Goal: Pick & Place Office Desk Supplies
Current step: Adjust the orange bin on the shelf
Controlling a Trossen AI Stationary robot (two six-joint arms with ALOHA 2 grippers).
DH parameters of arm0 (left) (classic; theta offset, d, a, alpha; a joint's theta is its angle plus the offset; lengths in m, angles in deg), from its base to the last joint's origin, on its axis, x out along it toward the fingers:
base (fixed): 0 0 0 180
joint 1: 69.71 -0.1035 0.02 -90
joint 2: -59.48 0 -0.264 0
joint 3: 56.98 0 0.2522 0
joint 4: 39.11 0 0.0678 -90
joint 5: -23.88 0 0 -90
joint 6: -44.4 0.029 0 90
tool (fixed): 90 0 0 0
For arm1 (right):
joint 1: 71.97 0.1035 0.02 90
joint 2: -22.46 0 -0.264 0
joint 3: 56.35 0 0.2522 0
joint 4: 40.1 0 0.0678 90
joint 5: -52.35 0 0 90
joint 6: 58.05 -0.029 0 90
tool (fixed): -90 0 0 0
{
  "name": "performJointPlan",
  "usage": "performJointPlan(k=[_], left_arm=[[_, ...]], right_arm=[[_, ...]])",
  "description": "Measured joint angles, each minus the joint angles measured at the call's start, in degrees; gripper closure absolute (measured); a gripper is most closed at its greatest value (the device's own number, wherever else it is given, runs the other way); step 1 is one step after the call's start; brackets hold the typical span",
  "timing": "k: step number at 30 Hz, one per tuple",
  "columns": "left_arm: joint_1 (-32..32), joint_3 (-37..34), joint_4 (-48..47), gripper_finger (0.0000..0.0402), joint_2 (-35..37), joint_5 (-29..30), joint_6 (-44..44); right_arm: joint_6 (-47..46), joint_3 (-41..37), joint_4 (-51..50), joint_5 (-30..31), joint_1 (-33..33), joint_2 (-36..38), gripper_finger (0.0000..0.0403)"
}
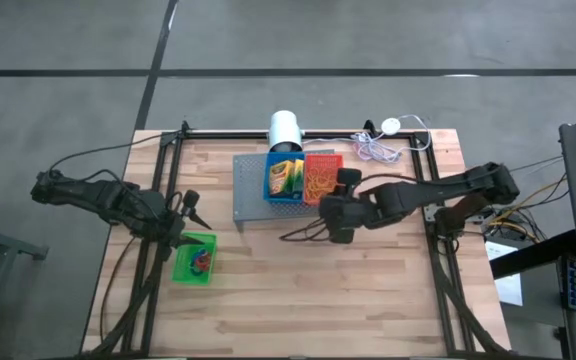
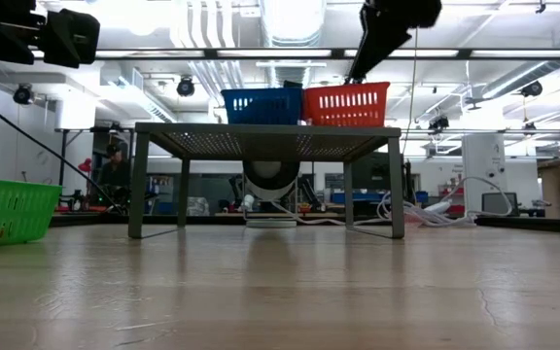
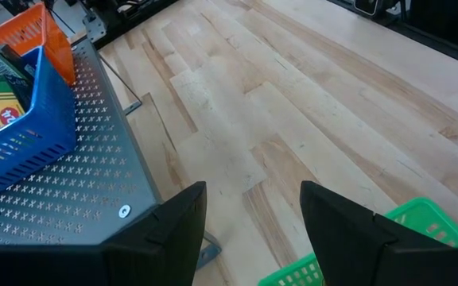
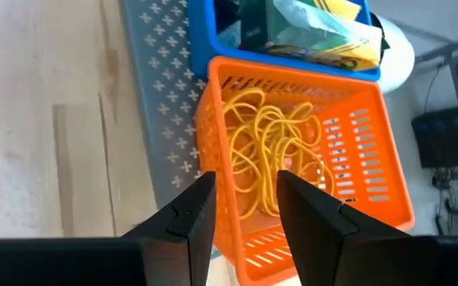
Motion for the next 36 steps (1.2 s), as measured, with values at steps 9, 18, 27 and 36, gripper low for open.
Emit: performJointPlan(k=[9,18,27,36], left_arm=[[-0.01,0.02,0.02,0.0193,0.0,0.01,0.0],[0.0,0.0,0.0,0.0193,-0.01,0.01,0.0],[0.0,0.0,0.01,0.0193,-0.02,0.0,0.0],[0.01,0.0,0.0,0.0193,-0.02,0.01,0.0]], right_arm=[[4.16,-7.51,7.43,-0.38,-1.73,3.33,0.0284],[4.07,-7.75,7.3,-1.64,-2.5,2.94,0.0297],[3.77,-8.46,7.1,-3.49,-2.72,2.94,0.0322],[0.94,-8.64,6.35,-3.31,-2.71,3.01,0.0354]])
